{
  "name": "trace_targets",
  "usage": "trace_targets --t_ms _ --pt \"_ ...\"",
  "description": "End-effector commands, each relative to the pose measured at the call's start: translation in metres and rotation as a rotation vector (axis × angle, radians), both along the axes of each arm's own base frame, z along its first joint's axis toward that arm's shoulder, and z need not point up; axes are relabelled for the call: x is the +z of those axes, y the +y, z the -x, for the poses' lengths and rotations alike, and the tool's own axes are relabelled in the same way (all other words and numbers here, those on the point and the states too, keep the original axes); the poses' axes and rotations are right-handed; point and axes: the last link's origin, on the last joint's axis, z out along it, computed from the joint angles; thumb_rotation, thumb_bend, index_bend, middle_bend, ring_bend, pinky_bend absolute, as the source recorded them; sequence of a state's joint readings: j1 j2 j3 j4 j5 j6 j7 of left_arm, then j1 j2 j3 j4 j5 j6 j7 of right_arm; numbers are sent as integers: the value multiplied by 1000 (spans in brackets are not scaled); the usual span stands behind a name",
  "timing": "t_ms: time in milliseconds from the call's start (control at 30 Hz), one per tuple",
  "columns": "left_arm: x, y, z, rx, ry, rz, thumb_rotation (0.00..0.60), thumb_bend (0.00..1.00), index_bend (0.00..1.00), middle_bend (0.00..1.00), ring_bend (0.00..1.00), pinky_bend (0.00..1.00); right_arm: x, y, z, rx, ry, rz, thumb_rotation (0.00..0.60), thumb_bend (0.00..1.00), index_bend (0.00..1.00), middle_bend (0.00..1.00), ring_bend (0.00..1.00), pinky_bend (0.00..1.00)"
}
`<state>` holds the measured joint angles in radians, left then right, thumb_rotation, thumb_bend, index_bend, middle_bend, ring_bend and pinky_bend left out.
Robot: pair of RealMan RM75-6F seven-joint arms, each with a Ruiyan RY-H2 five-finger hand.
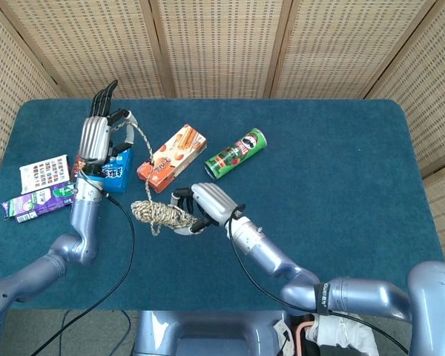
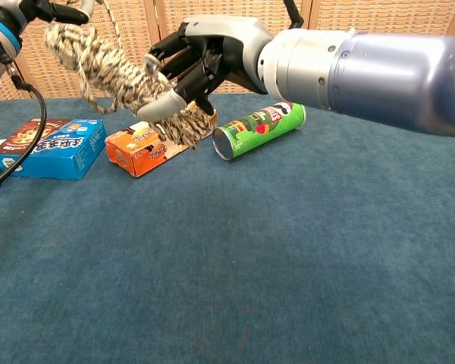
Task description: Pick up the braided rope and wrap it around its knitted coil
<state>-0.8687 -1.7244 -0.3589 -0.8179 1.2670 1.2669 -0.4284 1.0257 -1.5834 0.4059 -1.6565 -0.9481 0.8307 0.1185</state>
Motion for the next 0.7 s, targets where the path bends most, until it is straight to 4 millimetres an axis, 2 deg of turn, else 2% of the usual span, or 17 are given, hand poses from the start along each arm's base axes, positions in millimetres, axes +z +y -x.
trace_targets --t_ms 33,367,700 --pt "-14 -9 8 -48 47 20 600 577 854 0 0 0 7 -3 -3 -78 -68 -37 600 567 699 760 598 719" --pt "-27 -23 33 -115 278 -6 600 577 854 0 0 0 19 -15 -1 -212 -190 -78 600 567 699 760 598 719" --pt "-36 -32 50 -145 429 0 600 577 854 0 0 0 23 -21 -1 -322 -271 -116 600 570 699 760 598 719"
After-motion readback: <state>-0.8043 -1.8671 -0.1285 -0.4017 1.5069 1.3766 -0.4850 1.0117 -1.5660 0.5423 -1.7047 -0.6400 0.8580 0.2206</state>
